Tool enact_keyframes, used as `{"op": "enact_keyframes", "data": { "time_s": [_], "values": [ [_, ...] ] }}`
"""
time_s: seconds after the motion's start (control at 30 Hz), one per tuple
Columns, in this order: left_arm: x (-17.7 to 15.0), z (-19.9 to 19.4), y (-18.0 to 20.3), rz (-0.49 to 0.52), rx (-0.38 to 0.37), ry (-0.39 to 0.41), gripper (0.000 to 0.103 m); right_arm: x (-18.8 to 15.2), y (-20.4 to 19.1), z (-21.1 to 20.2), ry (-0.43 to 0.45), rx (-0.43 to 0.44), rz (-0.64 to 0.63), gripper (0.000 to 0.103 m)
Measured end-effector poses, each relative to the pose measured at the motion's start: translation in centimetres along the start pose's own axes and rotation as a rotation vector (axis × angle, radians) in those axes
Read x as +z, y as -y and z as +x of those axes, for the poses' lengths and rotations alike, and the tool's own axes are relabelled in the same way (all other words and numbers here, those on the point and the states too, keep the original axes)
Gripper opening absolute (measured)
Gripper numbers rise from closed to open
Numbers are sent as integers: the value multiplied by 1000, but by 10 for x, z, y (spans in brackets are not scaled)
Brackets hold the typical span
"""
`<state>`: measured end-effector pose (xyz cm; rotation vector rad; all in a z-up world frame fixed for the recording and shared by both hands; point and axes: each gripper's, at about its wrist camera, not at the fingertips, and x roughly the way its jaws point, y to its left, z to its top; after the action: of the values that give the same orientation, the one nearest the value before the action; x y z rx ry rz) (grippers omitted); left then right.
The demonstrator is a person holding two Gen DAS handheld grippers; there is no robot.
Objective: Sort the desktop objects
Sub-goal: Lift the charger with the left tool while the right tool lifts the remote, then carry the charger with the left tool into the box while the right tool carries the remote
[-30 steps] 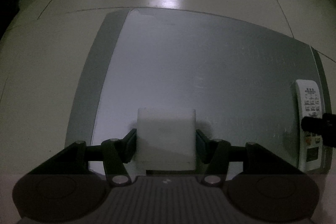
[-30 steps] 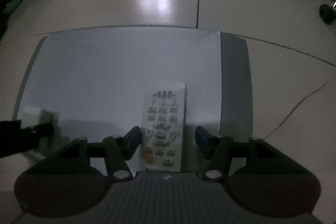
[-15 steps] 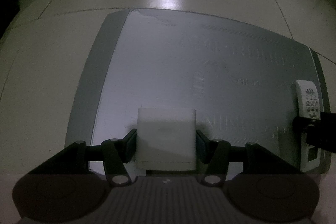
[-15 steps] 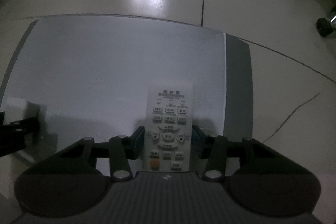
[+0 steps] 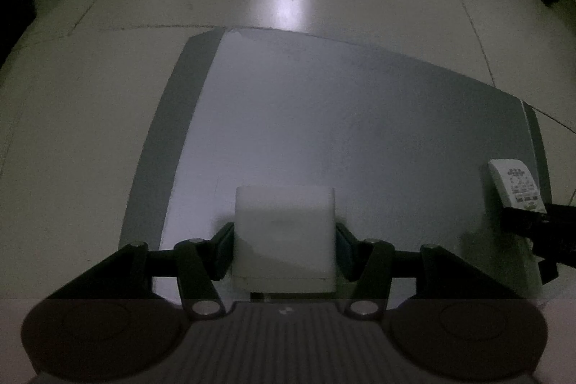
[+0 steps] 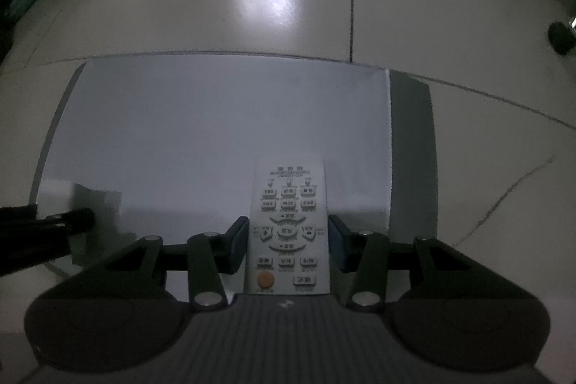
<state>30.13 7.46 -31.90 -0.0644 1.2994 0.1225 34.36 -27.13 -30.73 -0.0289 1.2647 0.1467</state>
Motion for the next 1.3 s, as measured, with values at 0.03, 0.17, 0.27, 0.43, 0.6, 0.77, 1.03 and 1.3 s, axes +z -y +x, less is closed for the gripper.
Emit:
{"op": "enact_keyframes", "data": {
  "time_s": [0.03, 0.17, 0.27, 0.43, 0.6, 0.77, 1.03, 1.3],
  "values": [
    [0, -2, 0, -1, -3, -2, 51, -1, 1, 0, -3, 4, 3, 49],
    [0, -14, -3, -8, -21, -1, 51, 3, 6, -7, 0, 15, 6, 49],
    [-2, -30, -6, 5, -32, 17, 51, 10, 12, -13, 4, 25, 7, 49],
    [-7, -52, -12, 0, -57, 35, 51, 8, 18, -30, 31, 21, -9, 49],
    [-15, -70, -15, 23, -66, 48, 51, 9, 16, -53, 56, 40, -26, 49],
    [-30, -88, -19, 22, -84, 72, 51, 3, 8, -73, 86, 77, -52, 49],
    [-63, -133, -38, 61, -131, 77, 51, -37, -27, -143, 187, 131, -177, 49],
    [-117, -164, -58, 80, -187, -26, 51, -98, -37, -190, 148, 247, -215, 49]
  ]
}}
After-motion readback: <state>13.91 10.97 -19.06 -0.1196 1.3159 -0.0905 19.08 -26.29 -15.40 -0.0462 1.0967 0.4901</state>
